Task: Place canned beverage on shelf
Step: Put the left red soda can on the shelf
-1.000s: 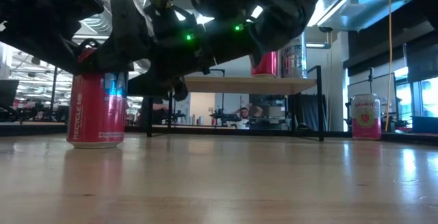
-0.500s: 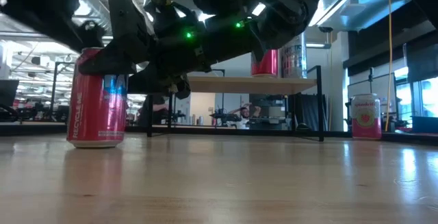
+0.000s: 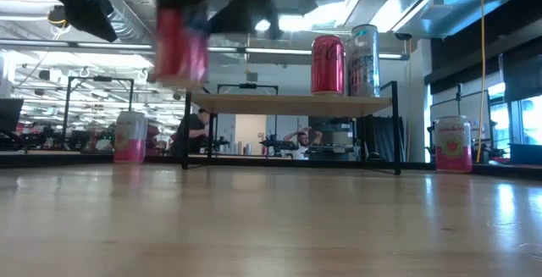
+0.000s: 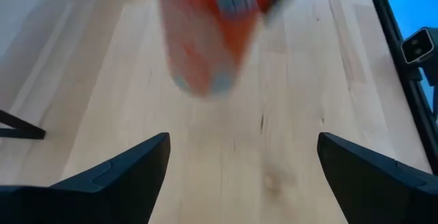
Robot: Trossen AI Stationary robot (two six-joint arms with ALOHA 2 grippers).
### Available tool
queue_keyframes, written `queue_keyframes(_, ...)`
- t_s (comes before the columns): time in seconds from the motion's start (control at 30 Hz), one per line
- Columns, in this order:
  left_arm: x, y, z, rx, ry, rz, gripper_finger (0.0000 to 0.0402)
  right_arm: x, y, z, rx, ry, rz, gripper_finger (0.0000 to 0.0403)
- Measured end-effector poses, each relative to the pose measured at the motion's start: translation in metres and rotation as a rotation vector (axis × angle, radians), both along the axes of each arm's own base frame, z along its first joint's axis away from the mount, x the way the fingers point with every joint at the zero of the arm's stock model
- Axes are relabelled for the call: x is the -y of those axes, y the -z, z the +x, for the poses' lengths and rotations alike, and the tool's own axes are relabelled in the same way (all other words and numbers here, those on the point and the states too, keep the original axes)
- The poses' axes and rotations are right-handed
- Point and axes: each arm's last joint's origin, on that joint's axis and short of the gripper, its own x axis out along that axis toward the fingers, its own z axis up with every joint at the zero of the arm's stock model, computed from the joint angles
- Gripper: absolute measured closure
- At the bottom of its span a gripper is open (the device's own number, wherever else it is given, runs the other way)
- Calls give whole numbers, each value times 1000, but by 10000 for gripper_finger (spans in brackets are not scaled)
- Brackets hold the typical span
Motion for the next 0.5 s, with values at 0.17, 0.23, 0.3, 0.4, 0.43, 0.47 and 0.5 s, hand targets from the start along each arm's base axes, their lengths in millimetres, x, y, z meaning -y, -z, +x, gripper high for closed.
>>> queue_keyframes(0.17,1,0,0,10,-18,-7,44,16,-45,-21,26,182,-70,147)
queue_keyframes(0.23,1,-1,1,18,-22,-8,44,26,-59,-27,51,263,-92,145)
queue_keyframes(0.3,1,-2,2,40,-34,-2,44,35,-70,-31,79,334,-97,145)
queue_keyframes(0.4,1,-4,4,72,-45,21,44,49,-77,-34,103,466,-113,145)
queue_keyframes(0.43,1,-5,5,80,-45,19,44,55,-77,-34,100,502,-121,145)
queue_keyframes(0.47,1,-5,5,84,-45,18,44,60,-76,-34,98,532,-126,145)
queue_keyframes(0.5,1,-5,5,84,-44,18,44,66,-76,-34,100,561,-126,145)
